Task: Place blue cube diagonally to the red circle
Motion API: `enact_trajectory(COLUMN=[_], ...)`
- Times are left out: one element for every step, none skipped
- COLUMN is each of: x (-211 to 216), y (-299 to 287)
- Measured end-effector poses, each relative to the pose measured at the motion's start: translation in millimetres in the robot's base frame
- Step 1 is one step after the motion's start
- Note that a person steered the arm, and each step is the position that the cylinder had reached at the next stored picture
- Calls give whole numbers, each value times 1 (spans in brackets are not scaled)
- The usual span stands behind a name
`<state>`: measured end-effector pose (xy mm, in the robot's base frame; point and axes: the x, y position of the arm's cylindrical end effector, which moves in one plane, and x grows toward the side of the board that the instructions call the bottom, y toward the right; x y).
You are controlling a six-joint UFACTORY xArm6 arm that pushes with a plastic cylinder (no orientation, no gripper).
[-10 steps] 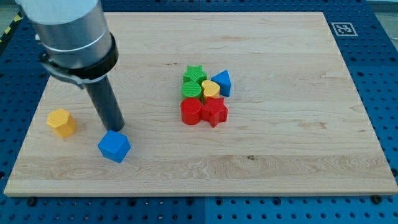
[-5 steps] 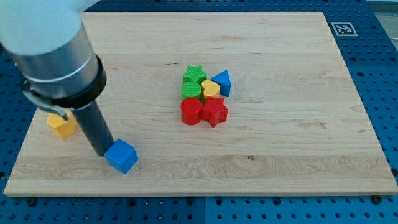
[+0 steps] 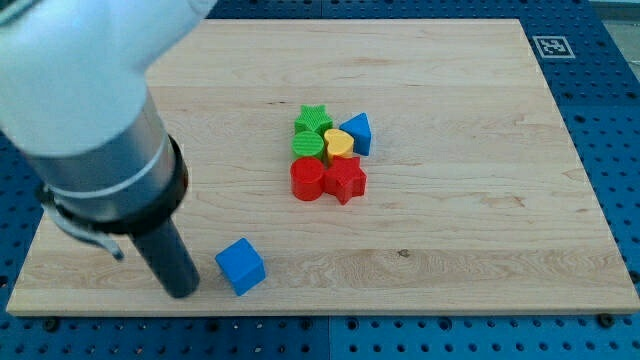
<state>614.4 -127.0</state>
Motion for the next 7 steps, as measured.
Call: enact_trajectory(x=[5, -3, -3, -24, -28, -29, -29], y=[33, 51, 51, 43, 43, 43, 43])
